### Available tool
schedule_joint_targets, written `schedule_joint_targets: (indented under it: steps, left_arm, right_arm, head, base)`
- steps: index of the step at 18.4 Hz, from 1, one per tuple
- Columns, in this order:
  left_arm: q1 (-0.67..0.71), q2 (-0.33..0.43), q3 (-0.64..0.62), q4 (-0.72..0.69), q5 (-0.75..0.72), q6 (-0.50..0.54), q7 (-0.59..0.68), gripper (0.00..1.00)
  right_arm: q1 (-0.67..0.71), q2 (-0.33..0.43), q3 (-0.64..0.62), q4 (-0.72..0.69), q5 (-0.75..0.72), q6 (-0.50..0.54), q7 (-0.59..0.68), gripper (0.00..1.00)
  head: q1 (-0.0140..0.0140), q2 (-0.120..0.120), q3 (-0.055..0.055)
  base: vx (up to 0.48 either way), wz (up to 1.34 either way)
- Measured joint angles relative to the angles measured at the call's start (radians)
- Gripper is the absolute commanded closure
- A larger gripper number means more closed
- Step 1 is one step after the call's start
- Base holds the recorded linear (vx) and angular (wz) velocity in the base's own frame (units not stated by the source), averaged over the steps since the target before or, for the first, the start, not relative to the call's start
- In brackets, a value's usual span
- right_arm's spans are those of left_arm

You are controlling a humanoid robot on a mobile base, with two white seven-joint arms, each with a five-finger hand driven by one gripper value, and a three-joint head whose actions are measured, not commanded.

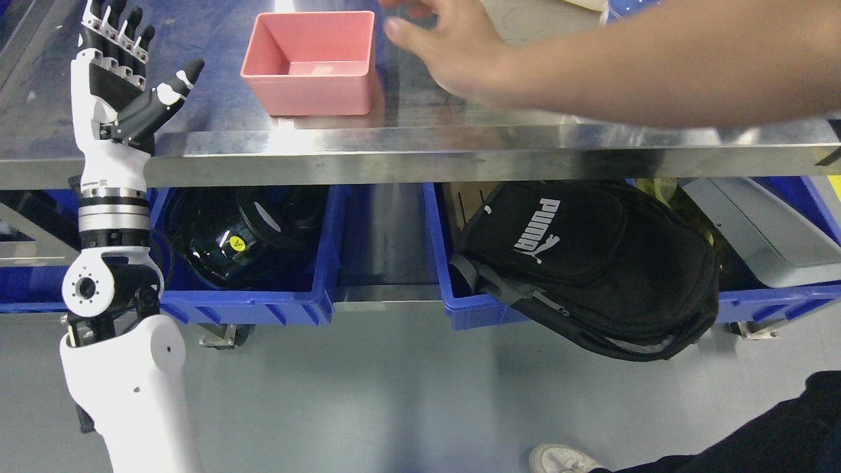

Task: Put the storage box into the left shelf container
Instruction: 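Reach the left hand toward the pink storage box on the table edge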

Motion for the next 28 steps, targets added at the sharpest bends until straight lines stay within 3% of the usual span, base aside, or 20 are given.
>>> schedule_joint_targets:
  steps: [6,13,16,24,28]
  left_arm:
    - [-0.021,0.038,-0.001,0.002,-0.003,0.002,-0.057,0.0]
    - [-0.098,0.172,0.01,0.022,-0.01,0.001,-0.53,0.0]
    - [-0.121,0.236,-0.009,0.038,-0.026,-0.003,-0.649,0.0]
    - [-0.231,0.426,-0.151,0.084,-0.143,-0.015,-0.717,0.04]
    - [-0.264,0.485,-0.23,0.108,-0.166,-0.006,-0.755,0.06]
  right_arm:
    - [0.0,0.0,0.0,0.0,0.0,0.004,-0.002,0.0]
    - [0.0,0.0,0.0,0.0,0.0,0.004,0.002,0.0]
    - [0.0,0.0,0.0,0.0,0.0,0.004,0.003,0.0]
    - [0.0,0.0,0.0,0.0,0.0,0.007,0.005,0.0]
    - [0.0,0.0,0.0,0.0,0.0,0.006,0.008,0.0]
  head:
    - [0.0,0.0,0.0]
    - [0.0,0.0,0.0]
    - [0.0,0.0,0.0]
    - [0.0,0.0,0.0]
    - [0.0,0.0,0.0]
  base:
    - [0.021,-0.18]
    - [-0.003,0.01]
    - [0.0,0.0]
    - [0.0,0.0]
    - [0.0,0.0]
